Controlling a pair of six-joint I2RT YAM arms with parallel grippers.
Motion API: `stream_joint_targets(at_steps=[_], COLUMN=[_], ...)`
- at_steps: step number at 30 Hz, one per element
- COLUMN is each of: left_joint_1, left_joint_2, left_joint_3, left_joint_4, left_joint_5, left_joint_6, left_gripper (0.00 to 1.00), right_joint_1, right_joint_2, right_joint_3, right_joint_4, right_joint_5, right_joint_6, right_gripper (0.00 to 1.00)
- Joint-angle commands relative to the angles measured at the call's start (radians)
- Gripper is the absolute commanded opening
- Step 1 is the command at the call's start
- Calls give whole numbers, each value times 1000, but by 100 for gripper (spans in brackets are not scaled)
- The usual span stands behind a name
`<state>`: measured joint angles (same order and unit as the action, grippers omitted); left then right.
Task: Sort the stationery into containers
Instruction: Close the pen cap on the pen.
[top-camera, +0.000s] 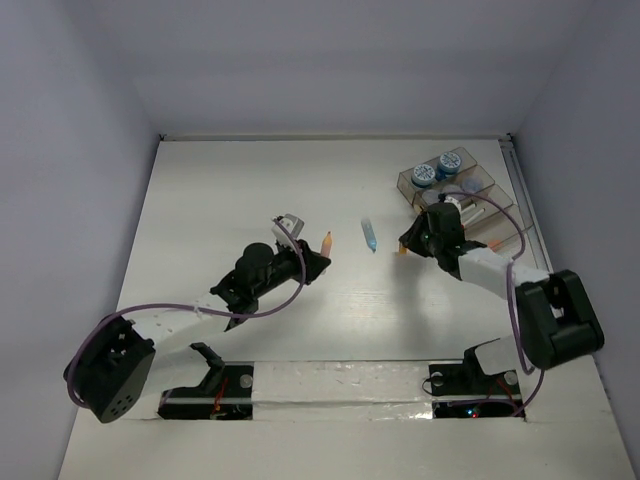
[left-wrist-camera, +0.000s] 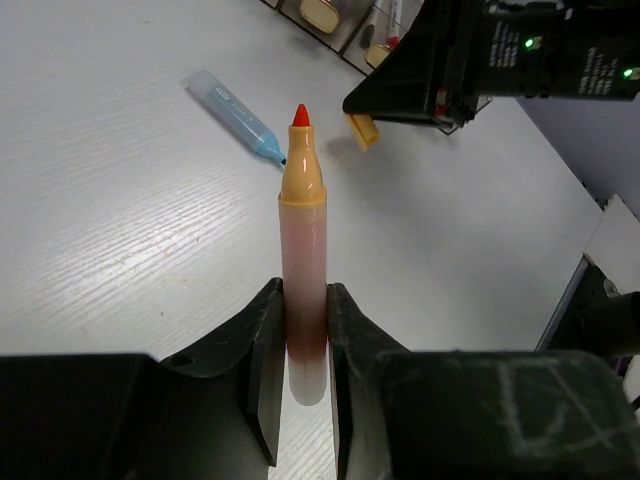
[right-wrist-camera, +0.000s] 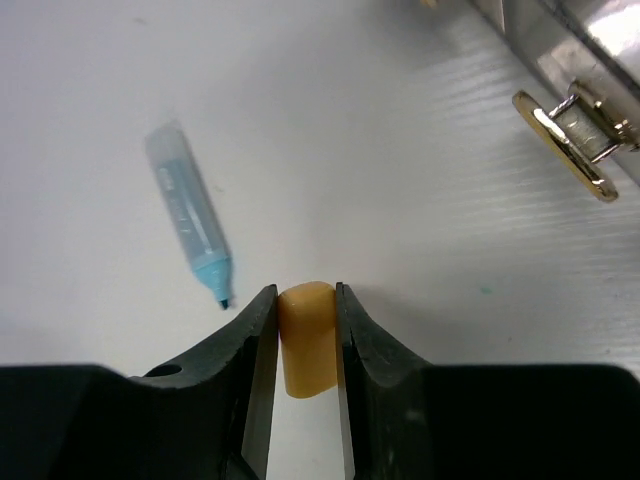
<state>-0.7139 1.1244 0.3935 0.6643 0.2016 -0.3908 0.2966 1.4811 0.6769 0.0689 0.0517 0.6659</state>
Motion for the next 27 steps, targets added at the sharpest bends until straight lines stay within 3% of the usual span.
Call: stream_joint_targets(at_steps=[1, 6, 12, 20, 27], left_joint_1=[-9, -18, -47, -87, -87], left_joint_2=[9, 20, 49, 51, 40], left_joint_3=[48, 50, 68, 84, 81], left_joint_4=[75, 77, 51, 21, 12], left_joint_5=[45, 30, -19, -108, -140], left_joint_6=[-5, -2, 27, 55, 56], left_gripper=[0, 0, 0, 0, 0], right_joint_1=[56, 234, 421, 555, 621], right_joint_2=[-146, -239, -141, 7, 45], right_joint_3=[-13, 67, 286, 505, 540], right_joint_4=[74, 0, -164, -245, -276], right_joint_5=[-6, 172, 397, 553, 642], right_joint_6=[9, 47, 17, -12, -28], right_gripper=[0, 0, 0, 0, 0])
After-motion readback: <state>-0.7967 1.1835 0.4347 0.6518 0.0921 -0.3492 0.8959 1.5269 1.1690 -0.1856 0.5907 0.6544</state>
